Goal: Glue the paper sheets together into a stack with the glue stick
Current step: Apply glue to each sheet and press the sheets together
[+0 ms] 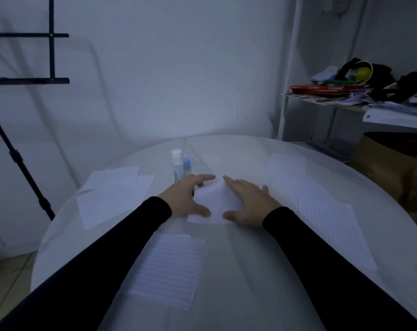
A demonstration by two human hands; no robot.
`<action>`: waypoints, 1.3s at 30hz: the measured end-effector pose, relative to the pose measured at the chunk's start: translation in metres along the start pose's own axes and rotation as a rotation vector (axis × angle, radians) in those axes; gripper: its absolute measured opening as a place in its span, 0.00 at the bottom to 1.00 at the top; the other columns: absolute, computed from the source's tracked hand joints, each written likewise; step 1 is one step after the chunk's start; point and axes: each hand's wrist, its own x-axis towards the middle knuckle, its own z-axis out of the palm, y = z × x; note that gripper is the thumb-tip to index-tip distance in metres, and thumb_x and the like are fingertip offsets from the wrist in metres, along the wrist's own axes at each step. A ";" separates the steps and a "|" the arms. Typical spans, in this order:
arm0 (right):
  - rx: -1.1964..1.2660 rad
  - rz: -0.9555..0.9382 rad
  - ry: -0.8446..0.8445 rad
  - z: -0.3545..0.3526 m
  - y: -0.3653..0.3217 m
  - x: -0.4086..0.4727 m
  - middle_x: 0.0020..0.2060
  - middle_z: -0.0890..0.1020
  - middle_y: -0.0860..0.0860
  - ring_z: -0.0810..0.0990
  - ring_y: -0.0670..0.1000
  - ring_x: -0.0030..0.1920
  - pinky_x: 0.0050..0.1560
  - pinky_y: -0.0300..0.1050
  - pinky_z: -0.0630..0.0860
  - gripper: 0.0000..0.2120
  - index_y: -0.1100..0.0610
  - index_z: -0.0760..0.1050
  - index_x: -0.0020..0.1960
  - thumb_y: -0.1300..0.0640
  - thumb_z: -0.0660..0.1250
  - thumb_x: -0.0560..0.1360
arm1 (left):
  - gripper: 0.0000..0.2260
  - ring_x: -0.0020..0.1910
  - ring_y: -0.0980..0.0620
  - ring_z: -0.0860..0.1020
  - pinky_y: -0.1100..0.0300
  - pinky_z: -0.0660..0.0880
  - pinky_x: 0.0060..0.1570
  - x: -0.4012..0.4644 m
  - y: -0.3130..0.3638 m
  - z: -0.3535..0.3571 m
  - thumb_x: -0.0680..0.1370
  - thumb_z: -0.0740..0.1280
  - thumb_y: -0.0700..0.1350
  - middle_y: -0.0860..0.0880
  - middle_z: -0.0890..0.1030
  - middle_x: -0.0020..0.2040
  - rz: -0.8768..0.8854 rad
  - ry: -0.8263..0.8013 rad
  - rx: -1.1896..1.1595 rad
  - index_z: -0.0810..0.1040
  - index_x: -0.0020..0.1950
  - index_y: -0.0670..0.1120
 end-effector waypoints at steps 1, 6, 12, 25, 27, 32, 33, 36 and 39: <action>0.002 -0.005 0.048 -0.001 0.001 0.001 0.73 0.60 0.49 0.58 0.52 0.74 0.72 0.63 0.46 0.42 0.45 0.45 0.77 0.41 0.66 0.71 | 0.36 0.45 0.55 0.75 0.68 0.71 0.48 0.000 0.000 -0.002 0.67 0.78 0.46 0.54 0.72 0.59 0.021 0.051 -0.033 0.66 0.71 0.59; 0.184 -0.039 0.402 -0.005 0.005 0.003 0.53 0.79 0.49 0.76 0.52 0.57 0.64 0.53 0.65 0.14 0.49 0.77 0.60 0.54 0.65 0.75 | 0.33 0.30 0.60 0.73 0.74 0.70 0.35 -0.004 0.004 -0.012 0.69 0.76 0.39 0.58 0.75 0.55 0.023 0.219 -0.175 0.69 0.69 0.57; 0.452 0.060 0.533 -0.005 0.008 -0.002 0.39 0.81 0.47 0.76 0.46 0.40 0.45 0.41 0.71 0.07 0.55 0.80 0.43 0.51 0.69 0.73 | 0.20 0.29 0.58 0.69 0.65 0.69 0.40 -0.005 0.001 -0.020 0.69 0.75 0.36 0.51 0.72 0.37 -0.020 0.335 -0.301 0.77 0.53 0.56; 0.819 0.109 0.209 -0.018 -0.026 -0.017 0.33 0.79 0.50 0.73 0.46 0.31 0.34 0.32 0.71 0.08 0.59 0.80 0.40 0.55 0.73 0.71 | 0.16 0.34 0.50 0.77 0.55 0.75 0.47 -0.046 -0.009 -0.056 0.72 0.73 0.38 0.52 0.78 0.33 -0.189 0.373 -0.357 0.76 0.56 0.52; 0.820 0.078 0.131 -0.018 -0.040 -0.021 0.35 0.81 0.50 0.74 0.45 0.30 0.32 0.31 0.71 0.07 0.58 0.80 0.44 0.55 0.73 0.71 | 0.16 0.35 0.48 0.77 0.52 0.77 0.48 -0.060 -0.015 -0.066 0.72 0.73 0.38 0.51 0.76 0.33 -0.242 0.290 -0.335 0.75 0.57 0.51; 0.679 0.025 -0.091 -0.011 -0.069 -0.029 0.38 0.83 0.50 0.76 0.47 0.34 0.38 0.36 0.73 0.10 0.55 0.80 0.48 0.54 0.75 0.68 | 0.13 0.29 0.51 0.74 0.59 0.77 0.36 -0.099 -0.034 -0.088 0.72 0.74 0.39 0.48 0.73 0.35 -0.342 0.062 -0.254 0.78 0.54 0.50; 0.626 0.012 -0.156 -0.010 -0.073 -0.030 0.38 0.83 0.50 0.76 0.47 0.33 0.38 0.37 0.73 0.11 0.54 0.80 0.47 0.54 0.76 0.67 | 0.14 0.28 0.52 0.75 0.61 0.76 0.34 -0.106 -0.036 -0.088 0.71 0.75 0.39 0.48 0.74 0.35 -0.354 0.005 -0.223 0.78 0.54 0.49; 0.380 -0.029 -0.230 -0.005 -0.081 -0.036 0.34 0.80 0.45 0.77 0.44 0.34 0.38 0.37 0.72 0.12 0.52 0.79 0.45 0.51 0.77 0.65 | 0.15 0.27 0.57 0.77 0.65 0.75 0.32 -0.118 -0.038 -0.083 0.71 0.75 0.40 0.49 0.76 0.34 -0.377 -0.152 -0.101 0.77 0.55 0.48; 0.240 -0.029 -0.204 -0.002 -0.085 -0.039 0.35 0.78 0.43 0.77 0.46 0.39 0.41 0.38 0.72 0.17 0.53 0.79 0.50 0.50 0.77 0.64 | 0.17 0.27 0.59 0.76 0.66 0.73 0.31 -0.120 -0.041 -0.077 0.71 0.75 0.42 0.50 0.78 0.35 -0.376 -0.196 -0.011 0.77 0.58 0.48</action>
